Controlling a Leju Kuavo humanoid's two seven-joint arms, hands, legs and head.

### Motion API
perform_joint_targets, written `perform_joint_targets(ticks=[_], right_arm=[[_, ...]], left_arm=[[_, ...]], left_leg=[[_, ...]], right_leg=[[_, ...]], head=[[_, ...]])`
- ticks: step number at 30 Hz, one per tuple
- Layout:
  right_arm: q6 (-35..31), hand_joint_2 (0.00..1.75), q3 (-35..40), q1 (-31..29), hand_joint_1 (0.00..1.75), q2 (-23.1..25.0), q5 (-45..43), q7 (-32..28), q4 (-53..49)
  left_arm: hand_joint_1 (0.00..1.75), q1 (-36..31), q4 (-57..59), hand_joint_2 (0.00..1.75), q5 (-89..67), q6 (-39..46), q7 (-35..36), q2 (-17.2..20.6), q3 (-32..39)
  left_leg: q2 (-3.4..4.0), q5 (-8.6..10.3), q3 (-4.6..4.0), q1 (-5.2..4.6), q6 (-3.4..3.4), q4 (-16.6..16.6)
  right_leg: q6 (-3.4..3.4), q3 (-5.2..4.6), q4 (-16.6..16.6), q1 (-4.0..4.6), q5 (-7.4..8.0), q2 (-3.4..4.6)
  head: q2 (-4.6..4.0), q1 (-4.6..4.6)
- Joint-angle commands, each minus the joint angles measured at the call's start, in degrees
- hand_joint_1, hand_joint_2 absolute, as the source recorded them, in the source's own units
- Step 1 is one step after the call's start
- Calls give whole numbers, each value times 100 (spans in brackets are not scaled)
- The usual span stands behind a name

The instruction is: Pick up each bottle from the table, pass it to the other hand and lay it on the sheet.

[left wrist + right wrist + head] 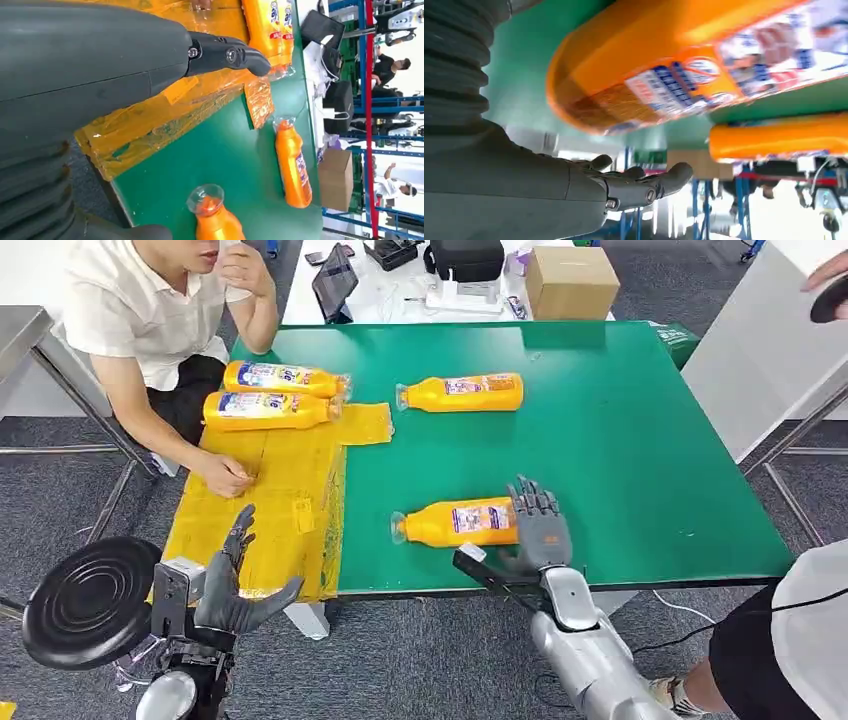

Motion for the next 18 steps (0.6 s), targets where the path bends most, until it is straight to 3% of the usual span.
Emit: perform_joint_targets(ticks=[1,7,18], right_arm=[[423,175,170,-465,0,33,-663,-278,773],[511,175,128,-1051,0,49,-699,-10,1528],[491,175,163,-1111,0,57,-636,53,1597]], left_arm=[[0,-264,418,175,103,-112,56,73,-132],[0,-574,678,175,184,-177,70,85,-336],[0,-610,712,175,212,-184,77,89,-358]], left_leg=[[5,-1,16,0,-8,-7],[1,2,7,-2,-3,-3],[-2,1,8,-1,-3,-4]], right_leg=[[-11,12,-3,2,-2,-1],[-5,5,-1,-1,0,-3],[-6,5,-1,0,-2,-4]], head=[[0,-2],[0,0],[0,-2]])
